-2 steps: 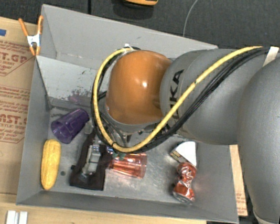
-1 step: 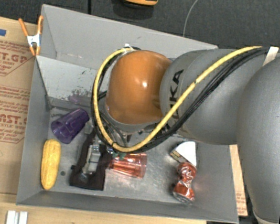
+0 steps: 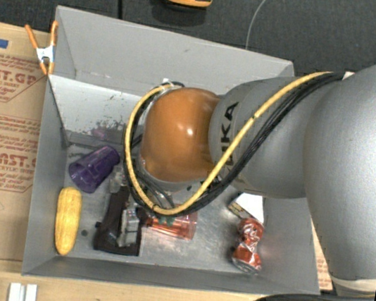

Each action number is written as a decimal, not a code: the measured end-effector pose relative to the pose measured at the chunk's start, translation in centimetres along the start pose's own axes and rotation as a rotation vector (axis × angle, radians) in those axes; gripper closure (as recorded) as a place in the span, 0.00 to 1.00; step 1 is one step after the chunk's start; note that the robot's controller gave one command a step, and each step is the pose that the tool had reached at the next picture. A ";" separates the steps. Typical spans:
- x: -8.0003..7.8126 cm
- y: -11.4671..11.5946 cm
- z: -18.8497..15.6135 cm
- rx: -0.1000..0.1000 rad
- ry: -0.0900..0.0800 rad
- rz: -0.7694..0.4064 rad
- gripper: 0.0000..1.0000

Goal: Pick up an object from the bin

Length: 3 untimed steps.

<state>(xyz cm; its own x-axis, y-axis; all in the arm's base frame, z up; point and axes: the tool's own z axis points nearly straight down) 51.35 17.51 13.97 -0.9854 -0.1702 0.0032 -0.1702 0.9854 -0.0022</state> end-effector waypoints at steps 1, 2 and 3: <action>-0.1 -5.8 6.8 -0.006 -0.007 0.079 1.00; -0.1 -5.8 6.8 -0.006 -0.007 0.079 1.00; -0.7 -5.5 -5.0 -0.004 -0.005 0.106 1.00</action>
Offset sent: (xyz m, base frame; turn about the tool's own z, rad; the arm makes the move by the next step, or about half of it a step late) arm 0.0000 0.0000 0.0000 0.0000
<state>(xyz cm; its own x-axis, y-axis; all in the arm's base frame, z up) 52.97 12.23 18.99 -0.9979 -0.0648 -0.0019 -0.0648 0.9979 0.0019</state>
